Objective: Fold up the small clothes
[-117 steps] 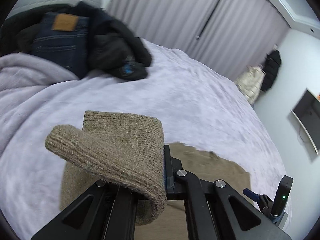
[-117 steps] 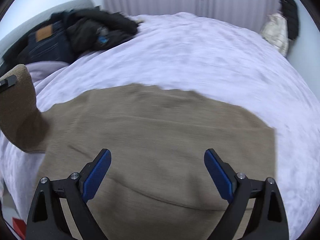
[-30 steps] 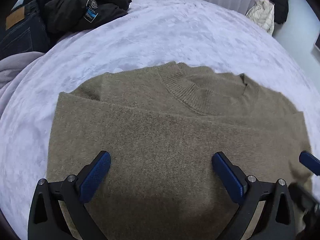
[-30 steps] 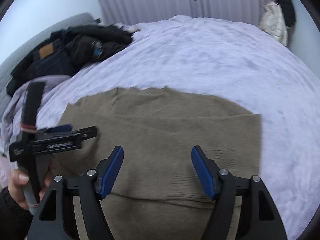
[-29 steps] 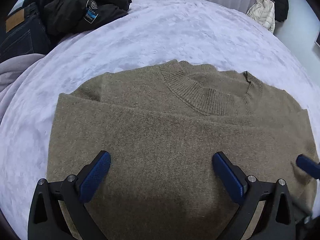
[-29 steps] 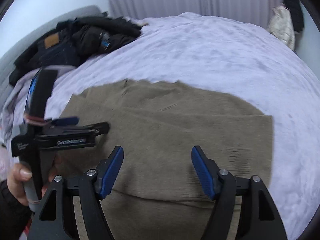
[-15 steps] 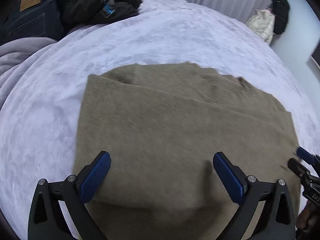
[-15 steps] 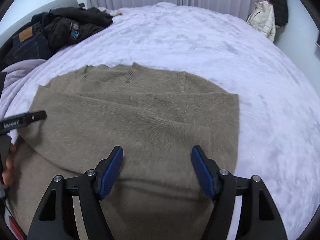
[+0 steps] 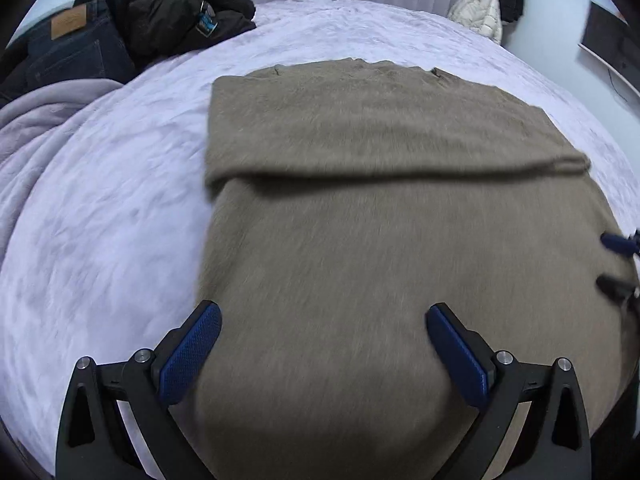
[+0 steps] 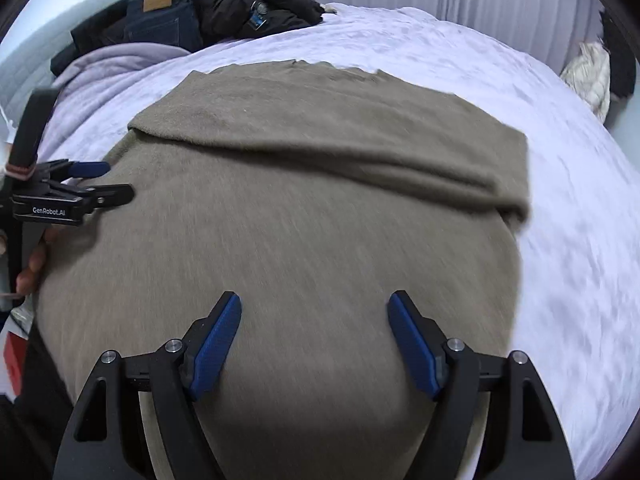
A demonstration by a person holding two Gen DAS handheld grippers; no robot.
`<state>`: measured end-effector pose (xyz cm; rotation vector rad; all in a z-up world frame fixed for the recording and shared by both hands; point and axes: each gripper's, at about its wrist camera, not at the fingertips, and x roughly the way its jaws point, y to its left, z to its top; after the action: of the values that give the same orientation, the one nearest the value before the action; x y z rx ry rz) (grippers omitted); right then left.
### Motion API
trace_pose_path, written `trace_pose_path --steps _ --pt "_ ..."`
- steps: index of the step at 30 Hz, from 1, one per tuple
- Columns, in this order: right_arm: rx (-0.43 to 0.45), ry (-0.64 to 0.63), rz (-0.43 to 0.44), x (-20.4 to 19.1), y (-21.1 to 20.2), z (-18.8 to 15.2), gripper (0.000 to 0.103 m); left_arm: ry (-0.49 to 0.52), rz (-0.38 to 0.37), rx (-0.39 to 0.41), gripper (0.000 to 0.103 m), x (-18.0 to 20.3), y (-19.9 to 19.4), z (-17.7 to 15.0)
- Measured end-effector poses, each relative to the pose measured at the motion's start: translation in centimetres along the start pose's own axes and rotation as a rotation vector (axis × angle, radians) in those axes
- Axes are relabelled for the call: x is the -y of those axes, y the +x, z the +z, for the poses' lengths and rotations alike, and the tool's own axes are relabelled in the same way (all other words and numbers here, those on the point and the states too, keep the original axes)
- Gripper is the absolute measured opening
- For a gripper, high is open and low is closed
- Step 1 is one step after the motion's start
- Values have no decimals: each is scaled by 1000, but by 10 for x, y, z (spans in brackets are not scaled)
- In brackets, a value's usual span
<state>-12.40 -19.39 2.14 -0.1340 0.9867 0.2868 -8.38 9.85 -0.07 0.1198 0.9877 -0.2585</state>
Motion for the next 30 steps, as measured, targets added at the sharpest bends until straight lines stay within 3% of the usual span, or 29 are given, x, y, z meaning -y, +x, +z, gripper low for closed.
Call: trace_pose_path --steps 3,6,8,10,13,14,16,19,21,23,30 --pt "9 -50 -42 8 -20 -29 80 21 44 -8 103 -5 -14 -18" --pt "-6 -75 -79 0 -41 -42 80 -55 1 -32 103 -12 -32 -19" --pt "-11 -59 -86 -8 -52 -35 80 -33 -52 35 103 7 -46 -10" --pt "61 -78 -22 -28 -62 -23 80 16 -83 64 103 36 -45 -2" --pt "83 -202 15 -70 -47 -7 83 154 -81 -18 103 81 -17 -7" --pt "62 -255 2 -85 -34 -6 83 179 -41 -17 103 87 -11 -13" --pt "9 -329 -51 -101 -8 -12 83 175 -45 29 103 83 -14 -24" --pt "160 -316 -10 -88 -15 -35 83 129 -99 42 103 61 -25 -41" --pt "172 -265 78 -64 -19 -50 83 132 -97 54 103 52 -32 -55" --pt "169 -241 112 -47 -26 -62 83 157 -68 56 103 48 -40 -70" --pt "102 -461 -1 -47 -42 -93 84 248 3 -30 103 37 -61 -105"
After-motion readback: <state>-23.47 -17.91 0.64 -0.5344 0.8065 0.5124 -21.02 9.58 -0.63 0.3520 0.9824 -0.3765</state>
